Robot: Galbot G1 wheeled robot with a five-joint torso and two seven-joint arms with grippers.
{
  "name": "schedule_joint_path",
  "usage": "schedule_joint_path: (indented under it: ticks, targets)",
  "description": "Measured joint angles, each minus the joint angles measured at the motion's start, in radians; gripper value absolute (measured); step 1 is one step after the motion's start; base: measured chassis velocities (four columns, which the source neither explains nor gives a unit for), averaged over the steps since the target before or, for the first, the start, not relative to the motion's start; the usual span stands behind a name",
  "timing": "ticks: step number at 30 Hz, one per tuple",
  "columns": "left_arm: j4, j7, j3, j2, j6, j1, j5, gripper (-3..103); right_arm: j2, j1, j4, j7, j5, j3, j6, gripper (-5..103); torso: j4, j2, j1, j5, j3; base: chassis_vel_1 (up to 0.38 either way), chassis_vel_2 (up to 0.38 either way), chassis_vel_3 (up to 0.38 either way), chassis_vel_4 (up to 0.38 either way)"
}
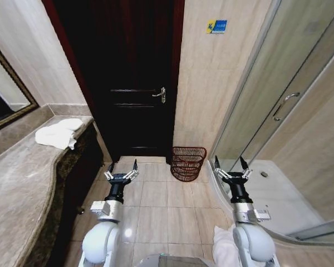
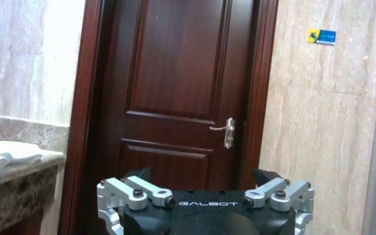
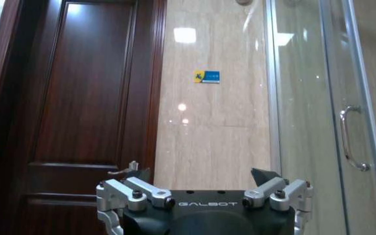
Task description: Discard the used towel into the hamper.
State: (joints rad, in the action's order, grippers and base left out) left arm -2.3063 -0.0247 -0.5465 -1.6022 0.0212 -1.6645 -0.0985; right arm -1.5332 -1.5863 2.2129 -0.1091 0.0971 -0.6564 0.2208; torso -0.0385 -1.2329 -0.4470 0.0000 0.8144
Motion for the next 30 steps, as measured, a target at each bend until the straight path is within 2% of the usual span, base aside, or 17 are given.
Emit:
schedule_joint_path:
  ticks: [17, 30]
  targets:
    - [0.022, 0.003, -0.001, 0.003, -0.007, 0.007, -0.021, 100, 0.007, 0.005, -0.013, 0.035, 0.013, 0.004, 0.027, 100, -0.0001, 0.0, -0.001, -0.0003, 0.0, 0.072, 0.079, -0.054, -0.078]
    - [0.037, 0.006, -0.006, -0.004, -0.005, 0.01, -0.03, 100, 0.002, 0.011, -0.027, -0.008, 0.006, 0.001, 0.052, 100, 0.0, 0.0, -0.001, 0.0, 0.0, -0.028, -0.005, 0.026, 0.001]
